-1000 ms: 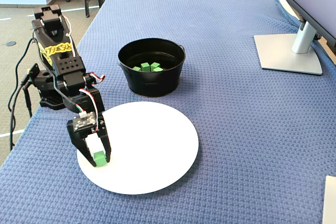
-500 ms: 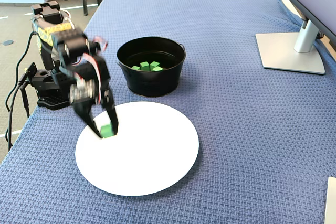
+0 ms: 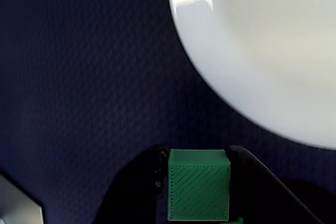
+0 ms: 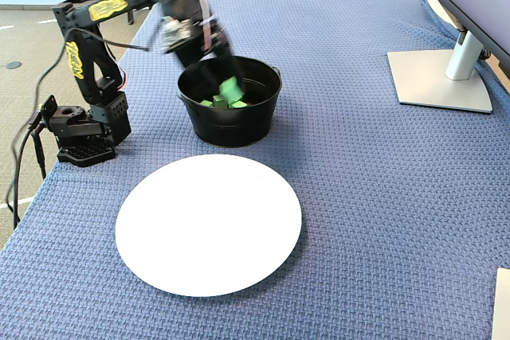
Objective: Pick up the green cubes from the white plate and place them in the black recipient
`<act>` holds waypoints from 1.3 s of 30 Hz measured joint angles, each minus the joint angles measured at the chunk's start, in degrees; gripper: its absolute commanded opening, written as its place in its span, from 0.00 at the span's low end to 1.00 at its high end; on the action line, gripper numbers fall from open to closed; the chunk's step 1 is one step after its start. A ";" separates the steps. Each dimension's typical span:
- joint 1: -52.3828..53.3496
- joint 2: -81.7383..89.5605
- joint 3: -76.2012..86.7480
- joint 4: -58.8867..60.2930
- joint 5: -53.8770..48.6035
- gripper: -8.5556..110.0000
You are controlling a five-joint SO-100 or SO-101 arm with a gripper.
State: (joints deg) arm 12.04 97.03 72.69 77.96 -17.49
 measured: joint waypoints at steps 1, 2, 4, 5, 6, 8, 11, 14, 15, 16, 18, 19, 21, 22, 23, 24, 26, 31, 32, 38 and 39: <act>-3.52 0.00 0.00 0.00 3.08 0.07; -6.86 0.00 0.09 -0.26 5.89 0.07; -13.18 -1.14 0.18 -1.14 10.46 0.07; -15.73 -2.11 0.26 -1.67 12.48 0.07; -18.02 -3.16 0.70 -2.29 14.15 0.07; -21.97 -5.10 2.20 -3.52 17.58 0.07; -26.10 -5.71 6.24 -5.71 21.18 0.07; -28.21 -5.71 9.84 -6.77 22.50 0.07; -28.48 -5.71 10.37 -6.77 22.50 0.07; -28.56 -5.71 10.46 -6.59 22.50 0.11; -28.83 -5.71 10.46 -5.36 22.50 0.27; -29.00 -5.71 10.46 -4.57 22.06 0.33; -29.36 -5.71 10.46 -2.99 20.92 0.34; -29.36 -5.63 10.46 -2.11 20.39 0.34; -29.36 -5.45 10.46 -1.49 19.95 0.33; -29.27 -5.19 10.46 -0.70 19.69 0.32; -28.83 -4.39 8.88 1.41 18.72 0.27; -23.64 2.55 1.58 8.44 17.31 0.11; -22.24 5.10 1.14 9.76 17.14 0.08; -12.57 22.32 8.53 11.51 15.29 0.07; -10.46 24.87 10.90 11.43 14.77 0.07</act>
State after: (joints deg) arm 1.58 121.90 83.58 89.38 -2.72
